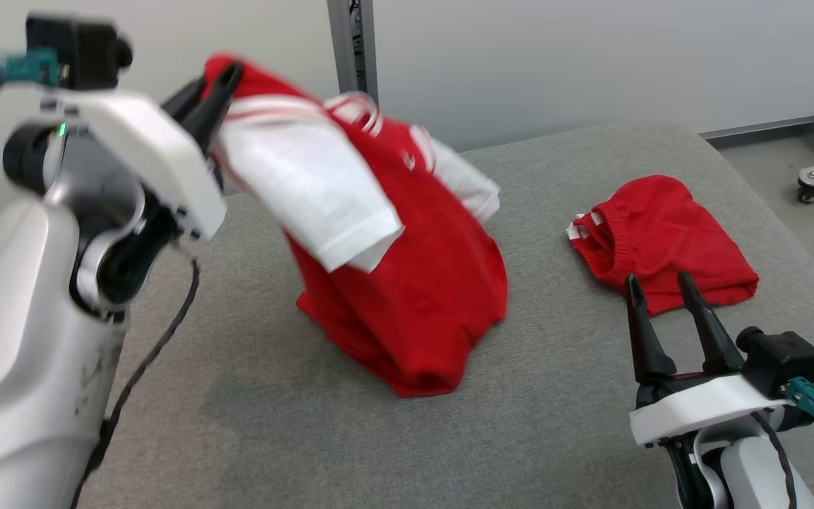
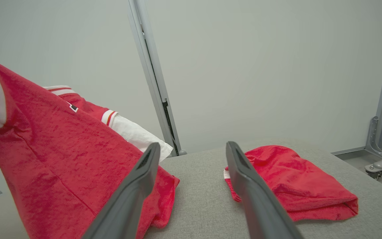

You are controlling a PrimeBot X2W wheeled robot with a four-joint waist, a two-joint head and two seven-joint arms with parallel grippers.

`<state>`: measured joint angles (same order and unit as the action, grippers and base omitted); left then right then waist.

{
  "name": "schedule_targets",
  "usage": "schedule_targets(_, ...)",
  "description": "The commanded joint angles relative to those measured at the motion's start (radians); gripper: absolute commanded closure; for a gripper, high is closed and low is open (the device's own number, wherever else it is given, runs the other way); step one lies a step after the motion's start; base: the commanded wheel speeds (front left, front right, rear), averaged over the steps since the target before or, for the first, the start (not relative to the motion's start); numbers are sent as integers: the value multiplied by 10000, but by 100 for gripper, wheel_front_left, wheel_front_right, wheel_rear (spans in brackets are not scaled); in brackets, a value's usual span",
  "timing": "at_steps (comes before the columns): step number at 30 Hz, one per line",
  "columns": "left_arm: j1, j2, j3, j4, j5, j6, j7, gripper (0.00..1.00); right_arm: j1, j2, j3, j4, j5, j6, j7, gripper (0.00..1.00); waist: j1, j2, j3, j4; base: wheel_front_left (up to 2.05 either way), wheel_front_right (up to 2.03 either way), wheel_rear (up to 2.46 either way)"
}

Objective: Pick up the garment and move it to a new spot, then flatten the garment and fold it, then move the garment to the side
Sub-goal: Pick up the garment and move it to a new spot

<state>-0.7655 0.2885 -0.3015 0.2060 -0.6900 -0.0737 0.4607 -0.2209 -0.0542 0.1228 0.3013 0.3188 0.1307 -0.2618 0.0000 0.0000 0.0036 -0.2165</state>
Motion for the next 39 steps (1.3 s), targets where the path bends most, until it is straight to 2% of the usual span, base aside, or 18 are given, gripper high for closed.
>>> schedule_targets(1,770,144,209,141,-126,127,-299,100,81,-47,54,73,-7,2,-45,0,0,0,54,137,0,0,0)
schedule_targets(5,2362,469,504,752,-134,205,-1016,100,33,-78,288,251,40,2,-45,0,0,0,114,253,0,0,0)
schedule_targets(9,3779,561,723,1642,-217,202,-1890,100,-59,-215,394,349,84,2,-45,0,0,0,191,320,0,0,0)
schedule_targets(10,3779,561,723,1642,-217,202,-1890,100,-59,-215,394,349,84,2,-45,0,0,0,191,320,0,0,0)
schedule_targets(15,4691,783,820,2856,262,171,-3296,100,-122,-393,527,482,99,2,-47,0,0,0,255,479,0,0,0)
schedule_targets(17,4843,954,673,3443,690,340,-3803,100,-130,-406,596,534,101,2,-45,0,0,0,237,535,0,0,0)
schedule_targets(19,4831,795,722,3918,674,345,-4235,100,-130,-462,629,567,109,2,-45,0,0,0,232,642,0,0,0)
schedule_targets(20,4804,737,728,4165,642,292,-4381,95,-113,-503,646,594,112,2,-45,0,0,0,212,706,0,0,0)
schedule_targets(21,4766,691,704,4369,644,225,-4493,73,-79,-538,655,622,114,2,-45,0,0,0,187,778,0,0,0)
schedule_targets(22,4702,652,676,4570,650,150,-4597,11,-52,-563,680,655,122,2,-45,0,0,0,169,843,0,0,0)
schedule_targets(23,4634,587,644,4732,621,83,-4721,0,-38,-586,720,693,132,2,-45,0,0,0,157,902,0,0,0)
schedule_targets(27,4452,400,540,5169,618,-129,-5244,0,-70,-654,848,785,154,2,-45,0,0,0,72,1092,0,0,0)
schedule_targets(32,4296,560,368,4920,915,-239,-5975,0,-48,-706,881,797,182,2,-45,0,0,0,-42,1265,0,0,0)
schedule_targets(36,4527,746,475,3858,1125,101,-6515,0,43,-700,819,752,208,2,-45,0,0,0,-137,1378,0,0,0)
schedule_targets(39,5009,834,635,2742,1276,540,-6807,0,108,-663,797,681,216,2,-45,0,0,0,-165,1431,0,0,0)
